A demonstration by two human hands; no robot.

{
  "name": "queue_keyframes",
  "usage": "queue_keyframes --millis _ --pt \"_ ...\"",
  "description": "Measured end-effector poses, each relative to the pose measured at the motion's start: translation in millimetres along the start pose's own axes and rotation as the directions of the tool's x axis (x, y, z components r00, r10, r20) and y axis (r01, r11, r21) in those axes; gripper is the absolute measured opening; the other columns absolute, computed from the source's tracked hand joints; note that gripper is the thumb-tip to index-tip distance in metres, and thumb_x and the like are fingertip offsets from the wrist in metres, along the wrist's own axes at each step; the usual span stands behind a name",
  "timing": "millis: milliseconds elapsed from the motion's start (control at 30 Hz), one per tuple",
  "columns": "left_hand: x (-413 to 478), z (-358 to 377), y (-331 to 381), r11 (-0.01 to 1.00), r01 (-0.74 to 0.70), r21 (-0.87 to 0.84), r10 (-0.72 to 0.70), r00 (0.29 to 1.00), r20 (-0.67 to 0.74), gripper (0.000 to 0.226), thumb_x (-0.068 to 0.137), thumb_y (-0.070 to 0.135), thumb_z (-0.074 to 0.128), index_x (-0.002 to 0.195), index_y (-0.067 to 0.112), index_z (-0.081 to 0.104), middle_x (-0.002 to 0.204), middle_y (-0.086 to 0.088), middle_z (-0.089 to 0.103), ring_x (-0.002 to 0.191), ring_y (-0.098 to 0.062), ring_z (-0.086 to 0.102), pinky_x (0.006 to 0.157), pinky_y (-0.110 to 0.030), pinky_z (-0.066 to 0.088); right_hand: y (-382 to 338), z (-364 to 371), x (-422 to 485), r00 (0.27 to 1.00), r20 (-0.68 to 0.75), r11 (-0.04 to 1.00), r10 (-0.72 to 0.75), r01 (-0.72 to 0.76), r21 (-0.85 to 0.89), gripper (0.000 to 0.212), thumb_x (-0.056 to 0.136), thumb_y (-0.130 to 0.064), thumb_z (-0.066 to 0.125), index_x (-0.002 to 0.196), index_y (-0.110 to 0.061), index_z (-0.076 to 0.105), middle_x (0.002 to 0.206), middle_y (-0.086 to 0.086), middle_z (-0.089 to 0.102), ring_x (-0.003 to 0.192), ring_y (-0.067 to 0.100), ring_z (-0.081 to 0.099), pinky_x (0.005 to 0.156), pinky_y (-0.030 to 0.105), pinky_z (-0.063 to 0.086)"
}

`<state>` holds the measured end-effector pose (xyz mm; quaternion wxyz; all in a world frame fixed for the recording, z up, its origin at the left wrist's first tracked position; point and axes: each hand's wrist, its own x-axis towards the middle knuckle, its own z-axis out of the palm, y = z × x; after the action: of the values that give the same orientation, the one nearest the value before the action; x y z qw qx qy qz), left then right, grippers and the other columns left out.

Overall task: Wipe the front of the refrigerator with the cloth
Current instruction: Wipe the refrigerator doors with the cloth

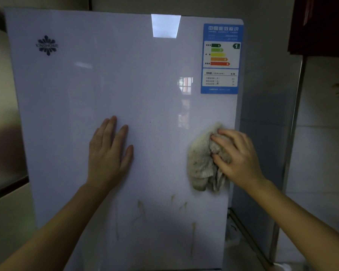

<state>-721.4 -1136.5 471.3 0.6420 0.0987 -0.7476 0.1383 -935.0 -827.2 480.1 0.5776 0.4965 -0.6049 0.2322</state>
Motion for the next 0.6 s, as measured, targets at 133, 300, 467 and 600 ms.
queue_keyframes --millis 133,300,467,600 --pt "2 -4 2 1.000 0.003 -0.002 -0.003 1.000 0.022 0.056 0.100 0.036 0.049 0.146 0.006 0.051 0.162 -0.021 0.035 0.150 -0.039 0.033 0.121 -0.050 0.026 -15 7 13 0.996 -0.046 0.997 0.077 -0.076 0.022 0.044 0.091 -0.025 0.070 0.133 -0.010 0.064 0.134 0.012 0.057 0.123 0.033 0.053 0.102 0.046 0.043" --pt "5 -15 1 1.000 -0.010 -0.014 0.011 0.996 0.083 0.057 0.099 0.038 0.047 0.145 0.004 0.053 0.161 -0.022 0.036 0.149 -0.040 0.035 0.119 -0.052 0.031 -42 20 50 0.998 -0.052 0.998 0.018 -0.015 0.053 0.045 0.091 -0.022 0.072 0.133 -0.010 0.065 0.135 0.014 0.060 0.125 0.033 0.053 0.101 0.043 0.041" --pt "5 -27 -29 0.998 -0.070 0.003 0.070 0.996 0.056 0.053 0.100 0.033 0.052 0.142 0.002 0.056 0.158 -0.023 0.041 0.146 -0.041 0.040 0.117 -0.055 0.036 -53 29 87 0.996 -0.033 0.994 -0.087 0.089 0.056 0.048 0.091 -0.021 0.069 0.137 -0.011 0.063 0.137 0.013 0.059 0.128 0.031 0.051 0.100 0.038 0.038" --pt "3 -30 -60 0.999 -0.032 0.041 0.031 0.999 0.025 0.054 0.100 0.035 0.049 0.143 0.002 0.055 0.159 -0.023 0.039 0.146 -0.041 0.039 0.117 -0.054 0.034 -46 32 87 0.980 -0.078 0.982 -0.181 0.185 0.049 0.045 0.091 -0.017 0.066 0.135 -0.012 0.063 0.136 0.010 0.059 0.125 0.031 0.055 0.102 0.035 0.037"
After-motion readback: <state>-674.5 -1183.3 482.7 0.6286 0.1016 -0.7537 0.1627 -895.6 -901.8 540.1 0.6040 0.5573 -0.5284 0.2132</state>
